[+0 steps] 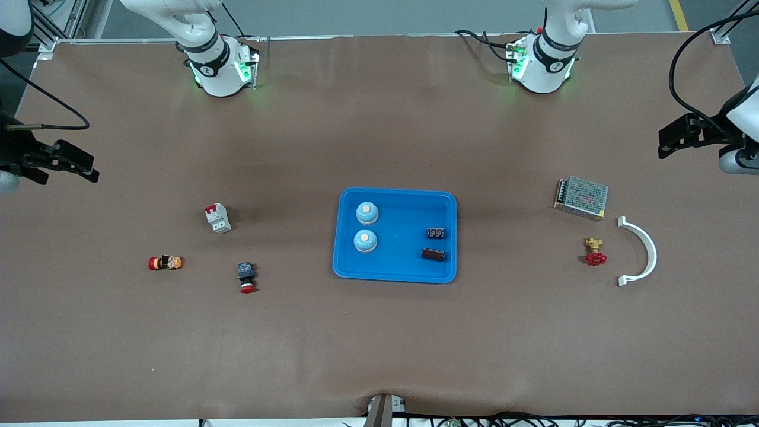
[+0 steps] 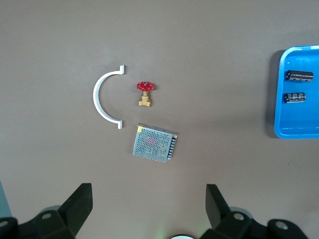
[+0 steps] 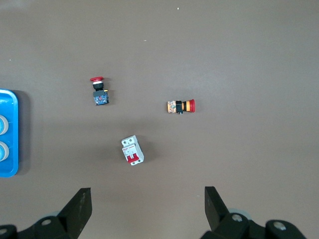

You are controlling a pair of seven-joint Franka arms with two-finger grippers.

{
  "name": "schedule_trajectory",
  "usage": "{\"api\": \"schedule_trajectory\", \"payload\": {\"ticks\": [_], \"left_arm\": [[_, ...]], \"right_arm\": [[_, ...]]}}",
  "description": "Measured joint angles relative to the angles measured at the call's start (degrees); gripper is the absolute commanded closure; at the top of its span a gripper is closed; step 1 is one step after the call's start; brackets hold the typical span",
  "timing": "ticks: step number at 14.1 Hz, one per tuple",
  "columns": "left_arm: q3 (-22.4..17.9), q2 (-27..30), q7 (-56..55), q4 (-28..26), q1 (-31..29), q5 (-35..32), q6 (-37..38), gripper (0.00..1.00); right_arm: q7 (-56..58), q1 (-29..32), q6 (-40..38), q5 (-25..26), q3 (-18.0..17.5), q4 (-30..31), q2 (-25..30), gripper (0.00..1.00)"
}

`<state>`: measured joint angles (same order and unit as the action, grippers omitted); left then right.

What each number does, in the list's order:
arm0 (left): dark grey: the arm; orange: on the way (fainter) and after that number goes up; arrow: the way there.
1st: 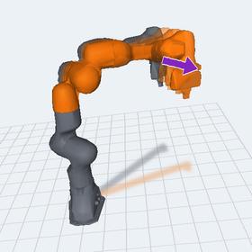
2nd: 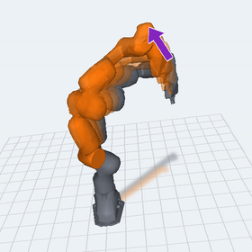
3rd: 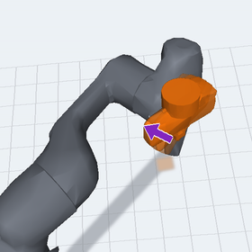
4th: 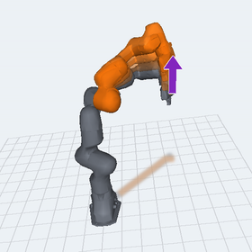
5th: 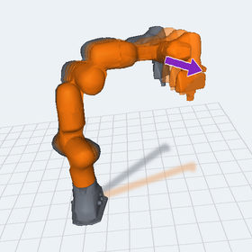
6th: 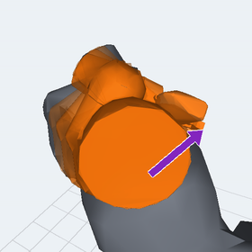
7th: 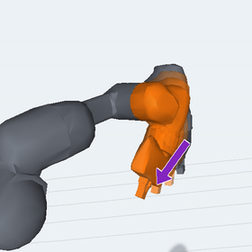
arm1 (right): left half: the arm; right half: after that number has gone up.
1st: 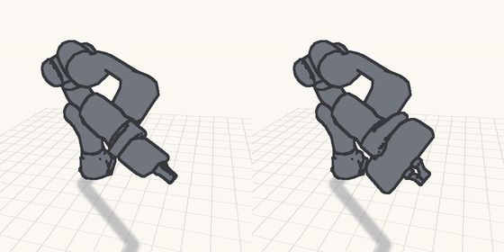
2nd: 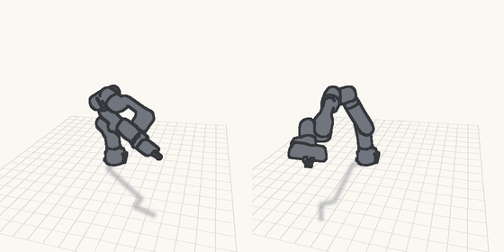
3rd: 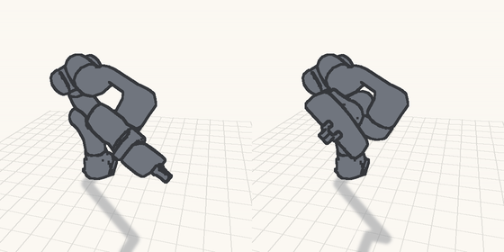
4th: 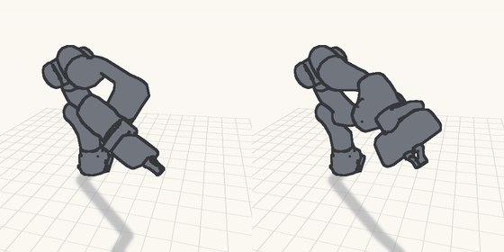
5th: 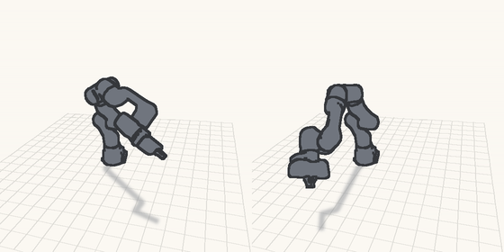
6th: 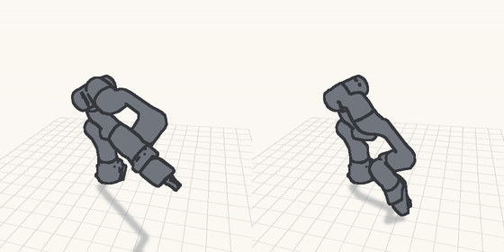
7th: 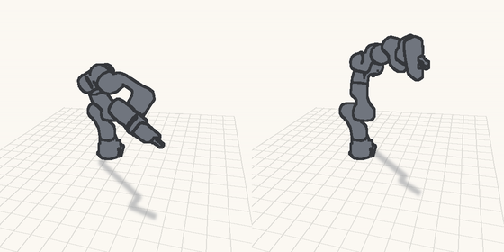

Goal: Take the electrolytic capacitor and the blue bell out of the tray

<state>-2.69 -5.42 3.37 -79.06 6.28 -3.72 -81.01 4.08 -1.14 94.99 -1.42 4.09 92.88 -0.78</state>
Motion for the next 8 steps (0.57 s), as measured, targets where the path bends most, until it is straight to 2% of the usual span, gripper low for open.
{"api": "schedule_trajectory", "payload": {"ticks": [8], "left_arm": [[0.0,0.0,0.0,0.2,-0.2,1.5,0.0,0.00]], "right_arm": [[0.0,0.0,0.0,0.0,-0.1,-0.1,-0.5,0.00]]}}
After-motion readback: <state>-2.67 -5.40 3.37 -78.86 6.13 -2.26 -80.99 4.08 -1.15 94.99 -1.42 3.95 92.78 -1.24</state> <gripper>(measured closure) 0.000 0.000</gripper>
